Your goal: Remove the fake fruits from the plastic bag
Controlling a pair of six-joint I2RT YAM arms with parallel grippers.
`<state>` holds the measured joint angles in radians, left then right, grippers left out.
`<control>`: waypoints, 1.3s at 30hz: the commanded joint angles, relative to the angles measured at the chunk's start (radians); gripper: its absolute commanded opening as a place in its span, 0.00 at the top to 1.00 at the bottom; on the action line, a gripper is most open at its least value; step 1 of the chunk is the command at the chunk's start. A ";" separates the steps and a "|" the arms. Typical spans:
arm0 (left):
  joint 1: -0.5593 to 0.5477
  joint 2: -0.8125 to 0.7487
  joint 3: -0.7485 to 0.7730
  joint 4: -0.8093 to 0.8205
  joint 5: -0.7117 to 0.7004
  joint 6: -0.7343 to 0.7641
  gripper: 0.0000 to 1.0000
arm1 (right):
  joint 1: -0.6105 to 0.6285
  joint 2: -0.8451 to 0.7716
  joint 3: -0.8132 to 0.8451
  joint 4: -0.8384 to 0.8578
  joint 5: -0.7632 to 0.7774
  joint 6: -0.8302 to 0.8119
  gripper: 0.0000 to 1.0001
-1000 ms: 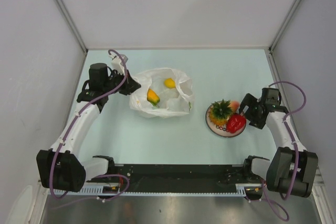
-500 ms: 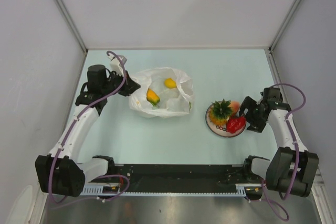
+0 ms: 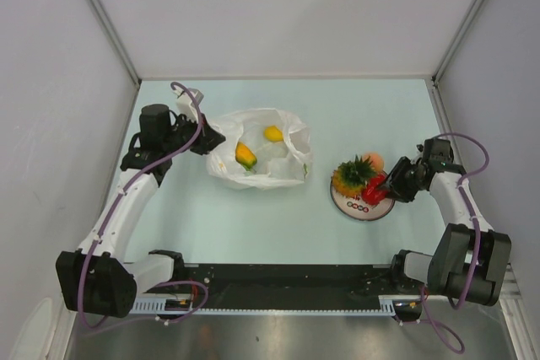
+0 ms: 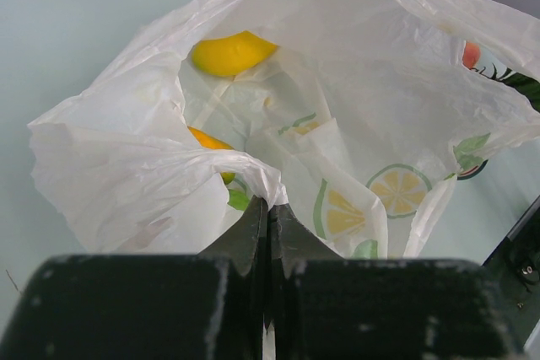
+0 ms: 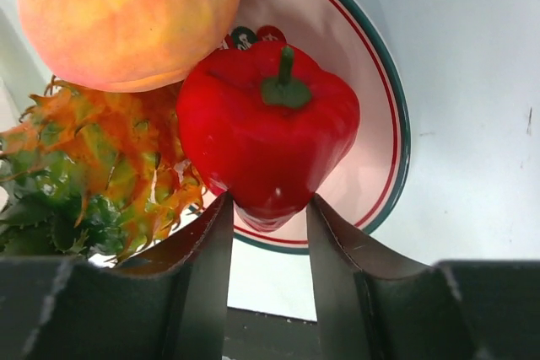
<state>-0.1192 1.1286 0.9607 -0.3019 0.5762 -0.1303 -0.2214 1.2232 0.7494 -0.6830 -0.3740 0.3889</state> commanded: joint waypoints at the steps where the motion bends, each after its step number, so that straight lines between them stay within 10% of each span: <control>1: 0.004 -0.035 0.013 0.015 -0.007 0.017 0.99 | -0.010 -0.001 -0.004 0.049 -0.003 -0.004 0.60; 10: 0.004 -0.033 -0.002 0.032 0.004 0.006 0.99 | -0.015 -0.010 -0.004 0.033 -0.028 -0.022 0.42; 14: 0.004 -0.043 -0.008 0.032 0.005 0.006 0.99 | -0.015 -0.046 0.013 -0.039 -0.028 -0.061 0.25; 16: 0.003 -0.050 -0.007 0.026 0.005 0.006 0.99 | -0.021 -0.059 0.053 -0.094 -0.022 -0.081 0.01; 23: 0.003 -0.092 -0.023 0.018 0.014 0.004 0.99 | -0.026 -0.038 0.341 -0.034 -0.038 -0.090 0.00; 27: 0.003 -0.122 -0.034 0.012 0.016 0.009 1.00 | -0.010 0.076 0.533 0.246 -0.356 0.051 0.00; 39: 0.006 -0.228 -0.020 -0.019 0.007 0.052 1.00 | 0.776 0.292 0.881 0.280 -0.309 -0.240 0.02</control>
<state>-0.1192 0.9577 0.9287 -0.3176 0.5785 -0.1101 0.4145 1.4578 1.5871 -0.3904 -0.7151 0.2508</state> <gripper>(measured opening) 0.010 0.994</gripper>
